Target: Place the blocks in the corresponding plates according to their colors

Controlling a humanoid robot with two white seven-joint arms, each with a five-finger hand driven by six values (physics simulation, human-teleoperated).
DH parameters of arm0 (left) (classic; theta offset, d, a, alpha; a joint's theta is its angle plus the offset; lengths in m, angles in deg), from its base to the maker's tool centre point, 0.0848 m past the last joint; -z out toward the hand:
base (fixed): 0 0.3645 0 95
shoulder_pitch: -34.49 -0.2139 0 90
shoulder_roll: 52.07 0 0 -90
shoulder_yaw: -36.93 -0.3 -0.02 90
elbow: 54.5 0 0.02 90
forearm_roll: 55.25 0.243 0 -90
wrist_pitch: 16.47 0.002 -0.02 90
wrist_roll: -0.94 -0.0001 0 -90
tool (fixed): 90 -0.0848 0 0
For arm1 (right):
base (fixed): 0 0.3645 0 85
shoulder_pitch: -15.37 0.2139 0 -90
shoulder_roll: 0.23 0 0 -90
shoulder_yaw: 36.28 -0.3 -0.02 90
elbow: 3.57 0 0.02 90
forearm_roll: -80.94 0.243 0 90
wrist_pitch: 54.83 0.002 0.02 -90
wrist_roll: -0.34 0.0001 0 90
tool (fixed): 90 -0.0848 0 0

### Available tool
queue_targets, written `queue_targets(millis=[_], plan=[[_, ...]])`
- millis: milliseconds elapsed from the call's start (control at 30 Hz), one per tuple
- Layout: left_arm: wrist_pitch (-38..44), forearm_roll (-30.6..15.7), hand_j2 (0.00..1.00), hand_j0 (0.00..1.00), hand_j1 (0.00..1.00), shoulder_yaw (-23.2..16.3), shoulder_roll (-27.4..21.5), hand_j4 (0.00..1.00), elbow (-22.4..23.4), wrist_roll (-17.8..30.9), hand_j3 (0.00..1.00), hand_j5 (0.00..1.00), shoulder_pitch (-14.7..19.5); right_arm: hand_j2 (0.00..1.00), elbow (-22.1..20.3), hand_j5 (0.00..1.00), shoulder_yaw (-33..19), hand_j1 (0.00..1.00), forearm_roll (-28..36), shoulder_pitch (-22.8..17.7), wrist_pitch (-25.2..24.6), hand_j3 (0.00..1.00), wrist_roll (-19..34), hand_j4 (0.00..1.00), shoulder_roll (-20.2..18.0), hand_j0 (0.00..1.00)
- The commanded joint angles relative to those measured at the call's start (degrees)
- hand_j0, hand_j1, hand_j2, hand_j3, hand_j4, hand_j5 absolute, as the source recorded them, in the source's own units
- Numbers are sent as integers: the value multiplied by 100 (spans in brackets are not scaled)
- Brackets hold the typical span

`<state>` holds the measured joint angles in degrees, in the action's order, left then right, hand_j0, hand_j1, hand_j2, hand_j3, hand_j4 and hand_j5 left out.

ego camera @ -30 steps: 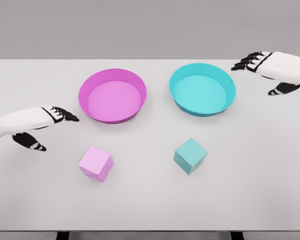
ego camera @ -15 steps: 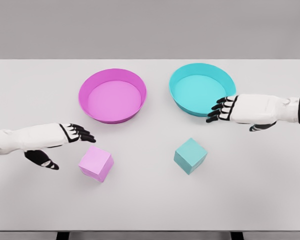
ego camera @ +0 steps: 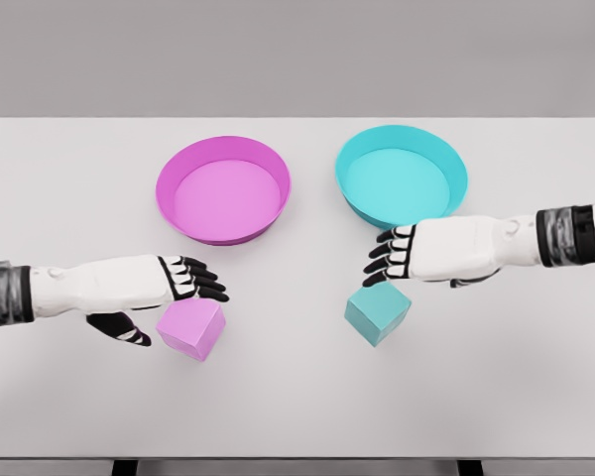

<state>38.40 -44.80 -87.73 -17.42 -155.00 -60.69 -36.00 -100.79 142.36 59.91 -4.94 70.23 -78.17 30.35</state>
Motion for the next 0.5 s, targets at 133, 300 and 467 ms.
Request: queue_targets(millis=[133, 300, 467], plan=[[13, 115, 100, 100, 100, 3, 121, 100, 4, 2, 100, 100, -9, 100, -218, 100, 22, 100, 46, 97, -5, 100, -16, 100, 53, 100], [13, 194, 100, 100, 100, -6, 157, 100, 12, 2, 100, 100, -9, 100, -218, 100, 22, 100, 55, 88, -5, 100, -16, 100, 237, 100], [13, 361, 100, 100, 100, -6, 201, 100, 65, 1, 100, 100, -26, 100, -201, 100, 31, 100, 55, 53, -5, 100, -7, 100, 352, 100]])
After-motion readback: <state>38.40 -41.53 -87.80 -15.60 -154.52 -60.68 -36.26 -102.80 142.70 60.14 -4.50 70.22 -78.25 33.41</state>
